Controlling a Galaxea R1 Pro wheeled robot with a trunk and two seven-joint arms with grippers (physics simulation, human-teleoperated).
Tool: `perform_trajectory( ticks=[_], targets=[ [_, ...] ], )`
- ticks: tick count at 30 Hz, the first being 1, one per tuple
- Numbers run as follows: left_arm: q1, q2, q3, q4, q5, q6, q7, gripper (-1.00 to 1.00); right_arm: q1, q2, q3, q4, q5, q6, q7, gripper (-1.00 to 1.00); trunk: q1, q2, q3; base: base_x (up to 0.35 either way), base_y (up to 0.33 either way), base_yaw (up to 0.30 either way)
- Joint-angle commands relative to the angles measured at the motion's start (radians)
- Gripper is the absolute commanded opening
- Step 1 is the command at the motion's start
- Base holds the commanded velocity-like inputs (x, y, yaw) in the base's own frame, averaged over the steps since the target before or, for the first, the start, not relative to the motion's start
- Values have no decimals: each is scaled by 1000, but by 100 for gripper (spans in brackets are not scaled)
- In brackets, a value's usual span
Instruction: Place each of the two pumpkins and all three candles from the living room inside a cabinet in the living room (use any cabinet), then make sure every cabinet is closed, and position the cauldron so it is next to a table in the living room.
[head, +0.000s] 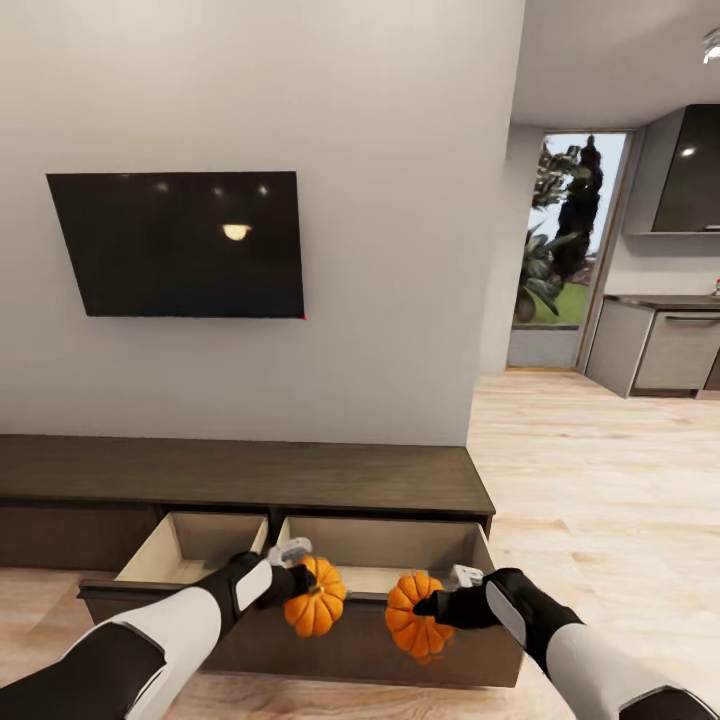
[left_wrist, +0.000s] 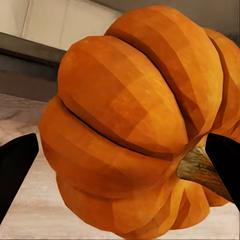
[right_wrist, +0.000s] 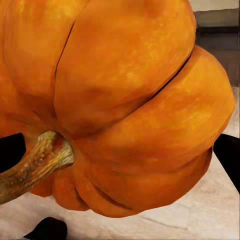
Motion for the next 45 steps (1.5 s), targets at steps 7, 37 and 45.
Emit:
perform_trajectory(
  ticks=[7,37,45],
  targets=[
    [-8,-1,-8,-10,4,77,2,-100,-37,-3,-17,-127,9,184,1,-100,0,0,-1,0,0,0],
    [-257,4,-7,-9,6,233,54,-100,-215,-50,-135,-131,17,451,-87,-100,0,0,-1,0,0,0],
    [-265,-19,-8,-9,10,427,49,-100,-215,-48,-128,-106,19,451,-89,-100,0,0,-1,0,0,0]
  ],
)
